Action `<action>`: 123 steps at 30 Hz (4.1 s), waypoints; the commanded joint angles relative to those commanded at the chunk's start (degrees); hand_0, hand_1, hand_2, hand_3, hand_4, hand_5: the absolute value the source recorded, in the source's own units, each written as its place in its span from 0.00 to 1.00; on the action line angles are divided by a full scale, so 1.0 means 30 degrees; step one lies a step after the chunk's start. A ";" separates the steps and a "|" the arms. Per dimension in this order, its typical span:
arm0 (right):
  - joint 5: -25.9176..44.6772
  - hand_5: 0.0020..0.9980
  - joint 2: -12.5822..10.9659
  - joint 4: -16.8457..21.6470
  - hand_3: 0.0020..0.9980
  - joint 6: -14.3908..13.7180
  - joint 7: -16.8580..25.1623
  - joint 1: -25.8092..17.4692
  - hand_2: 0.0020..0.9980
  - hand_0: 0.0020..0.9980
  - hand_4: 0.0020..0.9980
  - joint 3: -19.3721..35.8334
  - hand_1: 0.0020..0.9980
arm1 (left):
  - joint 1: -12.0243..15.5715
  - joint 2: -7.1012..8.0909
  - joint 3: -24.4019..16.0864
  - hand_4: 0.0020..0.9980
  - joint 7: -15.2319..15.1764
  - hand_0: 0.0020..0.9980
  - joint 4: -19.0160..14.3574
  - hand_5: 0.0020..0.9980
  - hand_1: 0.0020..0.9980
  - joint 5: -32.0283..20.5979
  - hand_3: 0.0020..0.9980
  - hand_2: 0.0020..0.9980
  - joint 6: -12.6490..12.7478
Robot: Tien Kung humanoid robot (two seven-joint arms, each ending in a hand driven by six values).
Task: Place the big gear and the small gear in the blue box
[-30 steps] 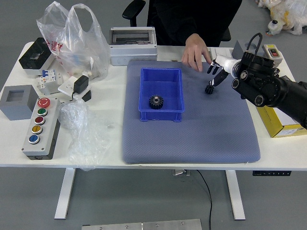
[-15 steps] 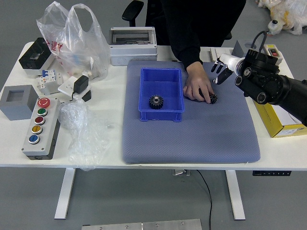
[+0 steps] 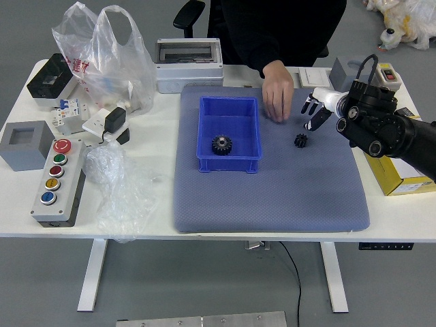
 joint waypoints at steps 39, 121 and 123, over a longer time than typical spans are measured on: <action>0.1225 0.06 0.0252 -0.0778 0.75 0.0138 -0.0084 -0.0645 0.72 0.69 0.76 0.0861 0.62 | 0.0010 -0.0223 -0.0015 0.67 0.0002 0.90 0.0001 0.36 0.89 0.0046 0.87 0.88 -0.0006; 0.1712 0.03 0.1720 -0.1421 0.60 -0.1974 -0.1100 -0.1707 0.49 0.55 0.64 -0.0092 0.38 | 0.0263 -0.0233 0.0104 0.67 -0.0041 0.90 0.0027 0.36 0.89 -0.0125 0.87 0.88 0.0048; 0.1696 0.03 0.1704 -0.1430 0.60 -0.2044 -0.1117 -0.1696 0.49 0.55 0.64 -0.0104 0.38 | 0.0264 -0.0232 0.0092 0.67 -0.0042 0.90 0.0029 0.36 0.89 -0.0128 0.87 0.88 0.0049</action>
